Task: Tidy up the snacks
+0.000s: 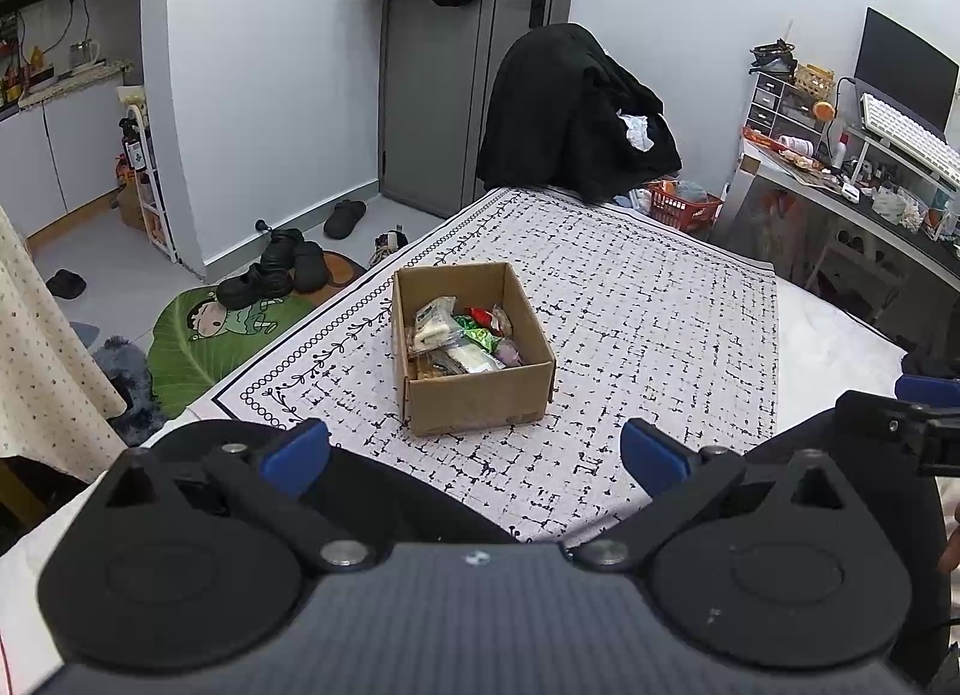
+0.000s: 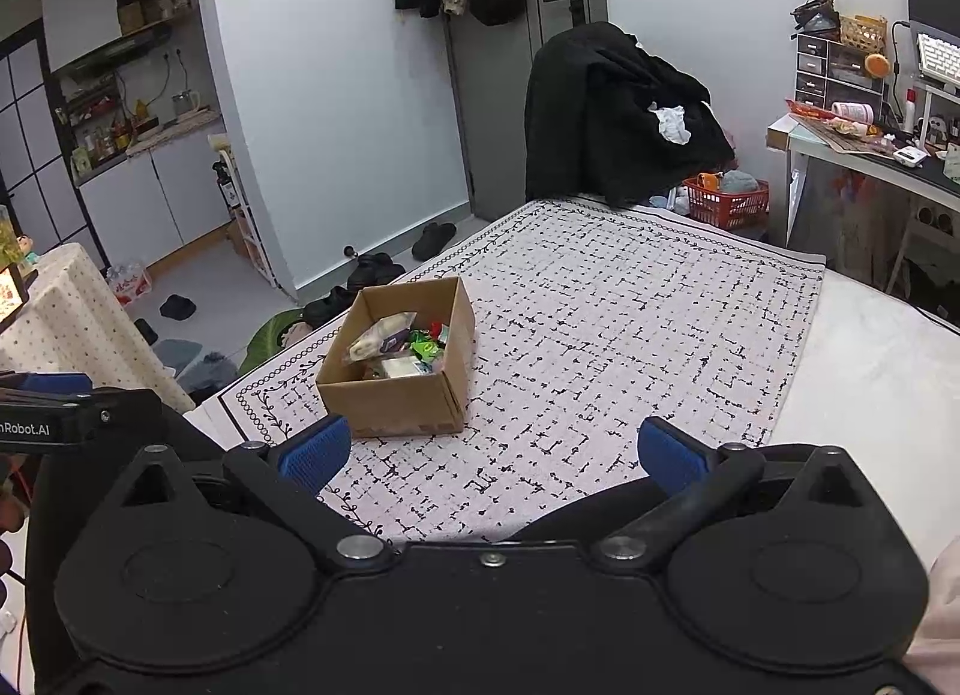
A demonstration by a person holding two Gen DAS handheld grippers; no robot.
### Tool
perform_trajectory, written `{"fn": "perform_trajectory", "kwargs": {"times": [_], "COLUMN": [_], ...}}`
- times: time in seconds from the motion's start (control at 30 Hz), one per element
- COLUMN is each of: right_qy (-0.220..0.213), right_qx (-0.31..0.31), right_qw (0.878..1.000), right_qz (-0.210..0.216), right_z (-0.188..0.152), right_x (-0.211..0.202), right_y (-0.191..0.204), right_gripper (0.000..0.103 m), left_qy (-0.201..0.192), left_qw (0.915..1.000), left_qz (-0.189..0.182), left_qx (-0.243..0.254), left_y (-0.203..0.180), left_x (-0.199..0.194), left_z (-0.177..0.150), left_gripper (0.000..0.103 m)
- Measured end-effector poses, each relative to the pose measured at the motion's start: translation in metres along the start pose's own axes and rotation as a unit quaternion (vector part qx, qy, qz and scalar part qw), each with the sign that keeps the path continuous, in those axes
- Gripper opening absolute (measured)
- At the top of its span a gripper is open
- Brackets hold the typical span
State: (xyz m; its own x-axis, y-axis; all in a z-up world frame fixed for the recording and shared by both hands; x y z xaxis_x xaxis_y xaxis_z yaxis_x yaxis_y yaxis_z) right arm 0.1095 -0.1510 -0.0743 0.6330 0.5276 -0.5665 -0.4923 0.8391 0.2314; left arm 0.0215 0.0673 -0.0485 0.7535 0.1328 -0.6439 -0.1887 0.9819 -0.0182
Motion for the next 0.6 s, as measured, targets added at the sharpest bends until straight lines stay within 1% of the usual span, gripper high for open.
{"fn": "perform_trajectory", "kwargs": {"times": [0.6], "right_qy": [0.0], "right_qx": [-0.003], "right_qw": [1.0], "right_qz": [-0.002], "right_z": [0.0008], "right_x": [0.0005], "right_y": [-0.0011], "right_gripper": [0.103], "left_qy": [0.002], "left_qw": [1.0], "left_qz": [0.003], "left_qx": [-0.001], "left_y": [0.0024], "left_x": [-0.0016], "left_z": [-0.0019], "left_gripper": [0.103]}}
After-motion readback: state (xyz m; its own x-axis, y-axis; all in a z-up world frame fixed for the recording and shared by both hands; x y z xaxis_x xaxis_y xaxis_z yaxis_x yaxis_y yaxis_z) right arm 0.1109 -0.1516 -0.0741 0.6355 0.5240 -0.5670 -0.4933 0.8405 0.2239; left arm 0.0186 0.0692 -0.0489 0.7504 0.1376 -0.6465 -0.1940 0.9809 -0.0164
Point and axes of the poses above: each gripper's, at about its wrist camera, not at the fingertips, and x roughly the way its jaws point, y to its left, z to its top, the point moved 9 cm from there along x, roughly the way its jaws point, and after that the axes turned 6 degrees about z, right-handed, at the moved point
